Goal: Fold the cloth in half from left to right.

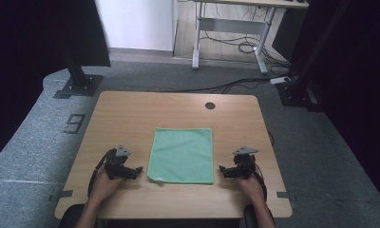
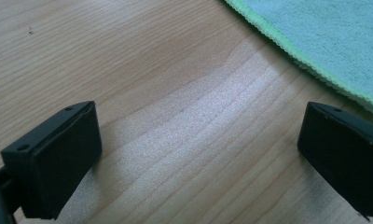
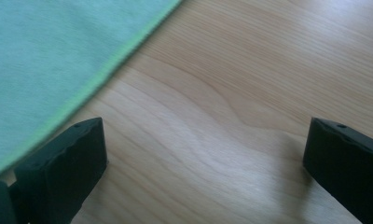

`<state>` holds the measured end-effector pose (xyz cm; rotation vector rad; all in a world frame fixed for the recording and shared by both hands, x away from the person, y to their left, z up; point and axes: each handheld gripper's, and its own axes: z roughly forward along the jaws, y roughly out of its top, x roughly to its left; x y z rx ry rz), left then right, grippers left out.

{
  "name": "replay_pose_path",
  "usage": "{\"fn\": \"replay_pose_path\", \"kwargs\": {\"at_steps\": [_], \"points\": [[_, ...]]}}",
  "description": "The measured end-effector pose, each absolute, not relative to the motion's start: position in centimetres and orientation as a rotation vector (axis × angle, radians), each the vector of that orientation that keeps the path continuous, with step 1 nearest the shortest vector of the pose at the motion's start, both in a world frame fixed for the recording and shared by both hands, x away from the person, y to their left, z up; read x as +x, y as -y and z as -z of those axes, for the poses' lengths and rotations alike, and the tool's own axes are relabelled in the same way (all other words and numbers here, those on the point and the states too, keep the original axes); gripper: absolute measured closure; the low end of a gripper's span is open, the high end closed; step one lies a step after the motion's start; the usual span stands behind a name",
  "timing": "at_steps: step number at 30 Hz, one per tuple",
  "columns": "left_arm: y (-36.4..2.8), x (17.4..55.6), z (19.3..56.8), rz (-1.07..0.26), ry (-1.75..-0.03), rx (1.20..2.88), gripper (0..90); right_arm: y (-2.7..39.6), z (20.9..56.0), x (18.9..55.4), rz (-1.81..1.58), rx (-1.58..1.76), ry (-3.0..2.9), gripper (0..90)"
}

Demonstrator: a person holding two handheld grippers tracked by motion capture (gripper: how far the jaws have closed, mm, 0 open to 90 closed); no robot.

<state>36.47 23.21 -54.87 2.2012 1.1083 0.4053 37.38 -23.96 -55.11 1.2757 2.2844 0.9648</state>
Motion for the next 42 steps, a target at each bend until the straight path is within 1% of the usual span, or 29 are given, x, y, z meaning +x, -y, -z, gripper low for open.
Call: {"fn": "replay_pose_path", "kwargs": {"at_steps": [7, 18, 30, 42], "points": [[-23.2, 36.5, 54.9, -0.406, -1.107, 2.202, 0.0, 21.1, 54.1, 36.3, -1.005, 1.204, -2.316, 0.0], [-23.2, 36.5, 54.9, -0.406, -1.108, 2.201, 0.0, 17.6, 54.5, 35.6, -0.949, 1.092, -2.406, 0.0], [-23.2, 36.5, 54.9, -0.405, -1.107, 2.203, 0.0, 18.5, 54.7, 35.9, -0.867, 1.105, -2.403, 0.0], [-23.2, 36.5, 54.9, -0.406, -1.107, 2.203, 0.0, 21.9, 54.6, 36.6, -0.811, 1.190, -2.320, 0.0]]}}
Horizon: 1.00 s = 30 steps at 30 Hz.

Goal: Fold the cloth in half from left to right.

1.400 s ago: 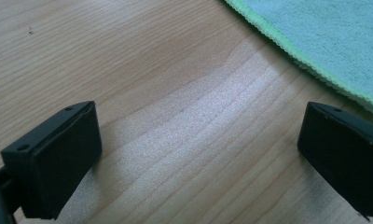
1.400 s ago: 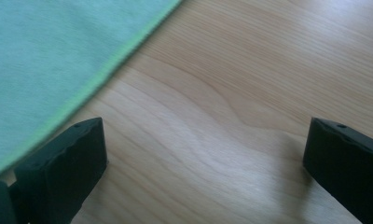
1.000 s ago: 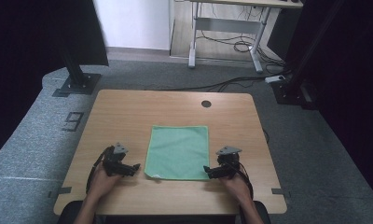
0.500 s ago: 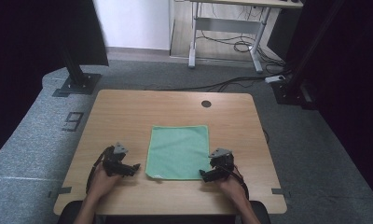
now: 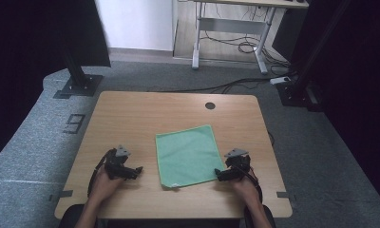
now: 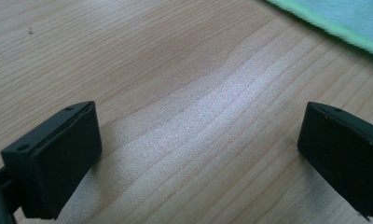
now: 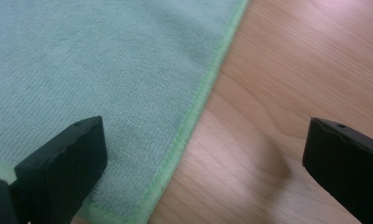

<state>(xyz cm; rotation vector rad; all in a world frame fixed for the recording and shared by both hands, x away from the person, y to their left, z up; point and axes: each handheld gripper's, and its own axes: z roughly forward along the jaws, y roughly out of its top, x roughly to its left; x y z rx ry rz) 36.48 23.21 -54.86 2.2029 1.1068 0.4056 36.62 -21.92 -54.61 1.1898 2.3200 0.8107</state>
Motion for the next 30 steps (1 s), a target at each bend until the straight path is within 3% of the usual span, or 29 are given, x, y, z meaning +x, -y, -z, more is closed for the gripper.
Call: {"fn": "replay_pose_path", "kwargs": {"at_steps": [11, 22, 30], "points": [[-23.2, 36.5, 54.9, -0.406, -1.107, 2.203, 0.0, 26.0, 54.8, 37.6, -0.800, 1.360, -2.201, 0.6], [-22.9, 36.9, 54.5, -0.386, -1.117, 2.230, 0.4, 26.9, 55.6, 37.7, -0.916, 1.382, -2.185, 0.0], [-22.3, 38.3, 53.1, -0.374, -1.107, 2.153, 15.3, 27.0, 55.7, 37.6, -0.936, 1.364, -2.183, 0.0]]}}
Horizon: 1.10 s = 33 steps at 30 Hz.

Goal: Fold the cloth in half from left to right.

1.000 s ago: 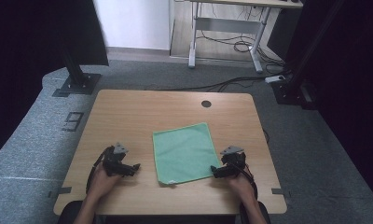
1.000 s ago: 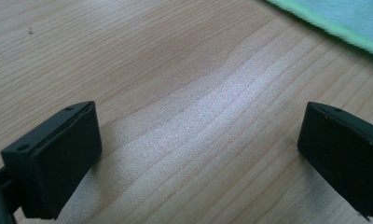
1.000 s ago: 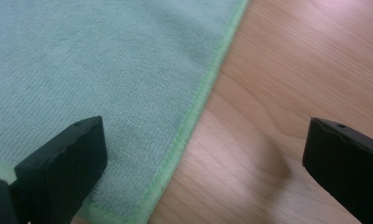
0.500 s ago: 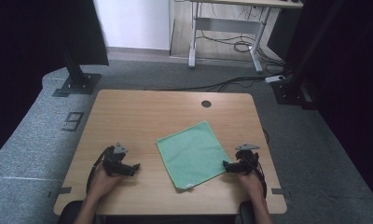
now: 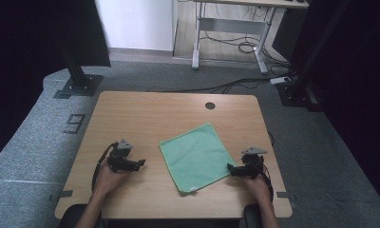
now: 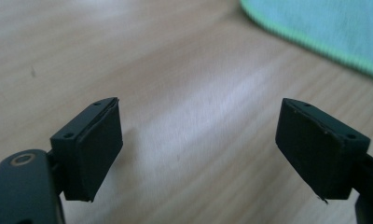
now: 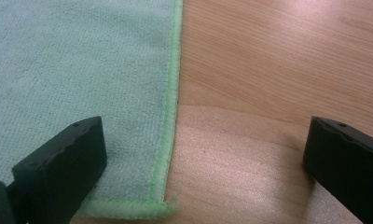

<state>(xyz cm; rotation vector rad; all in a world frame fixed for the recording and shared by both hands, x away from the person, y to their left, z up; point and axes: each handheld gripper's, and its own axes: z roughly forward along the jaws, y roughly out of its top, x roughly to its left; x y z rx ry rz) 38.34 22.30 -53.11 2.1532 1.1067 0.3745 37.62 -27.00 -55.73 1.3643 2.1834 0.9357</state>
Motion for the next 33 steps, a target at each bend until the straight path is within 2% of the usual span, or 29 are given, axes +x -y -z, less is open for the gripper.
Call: {"fn": "replay_pose_path", "kwargs": {"at_steps": [7, 14, 21, 28, 33], "points": [[-20.5, 40.0, 51.9, -0.385, -1.040, 2.132, 23.7, 27.0, 55.7, 37.6, -0.936, 1.365, -2.183, 0.0], [-17.3, 42.1, 50.7, -0.471, -0.987, 2.157, 29.4, 27.0, 55.7, 37.6, -0.936, 1.365, -2.183, 0.0], [-15.5, 43.8, 51.0, -0.500, -0.972, 2.158, 36.3, 27.0, 55.7, 37.6, -0.935, 1.365, -2.183, 0.0], [-14.8, 44.9, 52.9, -0.515, -1.012, 2.163, 36.2, 27.0, 55.7, 37.6, -0.936, 1.365, -2.183, 0.0], [-15.0, 45.5, 54.2, -0.555, -1.084, 2.169, 30.9, 27.0, 55.7, 37.6, -0.936, 1.365, -2.183, 0.0]]}}
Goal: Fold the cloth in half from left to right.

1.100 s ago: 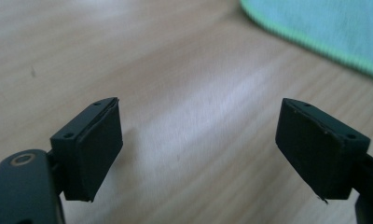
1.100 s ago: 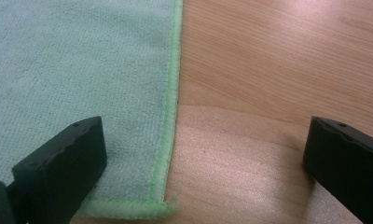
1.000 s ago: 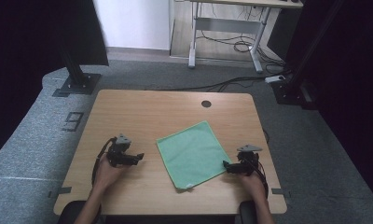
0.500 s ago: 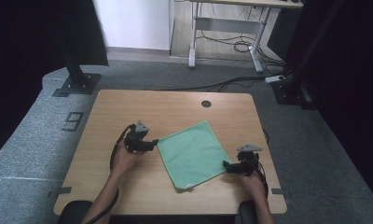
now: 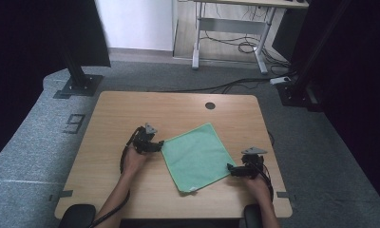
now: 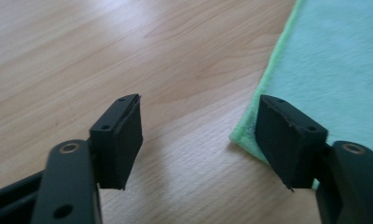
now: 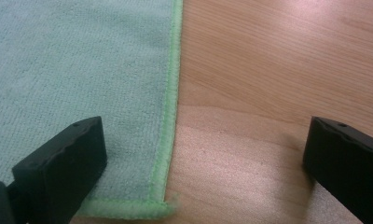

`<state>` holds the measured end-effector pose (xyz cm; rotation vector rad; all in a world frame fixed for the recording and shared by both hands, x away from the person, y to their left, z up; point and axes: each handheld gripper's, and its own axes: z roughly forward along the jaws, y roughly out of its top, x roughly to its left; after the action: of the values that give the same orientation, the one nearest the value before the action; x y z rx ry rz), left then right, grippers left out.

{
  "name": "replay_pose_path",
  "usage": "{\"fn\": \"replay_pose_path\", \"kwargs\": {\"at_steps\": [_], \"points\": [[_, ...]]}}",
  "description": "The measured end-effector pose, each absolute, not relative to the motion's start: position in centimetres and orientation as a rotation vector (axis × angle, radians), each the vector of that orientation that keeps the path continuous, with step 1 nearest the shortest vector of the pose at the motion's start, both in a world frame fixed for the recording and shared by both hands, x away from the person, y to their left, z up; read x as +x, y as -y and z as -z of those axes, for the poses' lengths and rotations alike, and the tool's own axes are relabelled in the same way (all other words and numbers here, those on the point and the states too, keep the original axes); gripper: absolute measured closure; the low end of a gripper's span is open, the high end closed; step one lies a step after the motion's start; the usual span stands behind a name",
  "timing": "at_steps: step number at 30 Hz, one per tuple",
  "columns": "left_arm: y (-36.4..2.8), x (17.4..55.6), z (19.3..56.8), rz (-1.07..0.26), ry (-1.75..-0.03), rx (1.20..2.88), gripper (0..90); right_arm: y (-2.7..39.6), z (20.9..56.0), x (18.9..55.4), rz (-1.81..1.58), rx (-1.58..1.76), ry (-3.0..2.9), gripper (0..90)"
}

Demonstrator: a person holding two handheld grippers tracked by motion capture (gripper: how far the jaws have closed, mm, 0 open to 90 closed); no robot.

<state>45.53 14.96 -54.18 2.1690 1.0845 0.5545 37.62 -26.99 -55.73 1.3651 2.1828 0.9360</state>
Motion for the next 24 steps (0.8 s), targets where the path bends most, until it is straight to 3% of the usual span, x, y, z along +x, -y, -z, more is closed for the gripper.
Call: {"fn": "replay_pose_path", "kwargs": {"at_steps": [8, 24], "points": [[-15.6, 46.5, 54.7, -0.507, -1.175, 2.127, 14.0, 27.0, 55.7, 37.6, -0.937, 1.365, -2.183, 0.0], [-15.7, 47.0, 54.8, -0.467, -1.215, 2.107, 13.9, 27.0, 55.6, 37.7, -0.940, 1.359, -2.200, 0.0]]}}
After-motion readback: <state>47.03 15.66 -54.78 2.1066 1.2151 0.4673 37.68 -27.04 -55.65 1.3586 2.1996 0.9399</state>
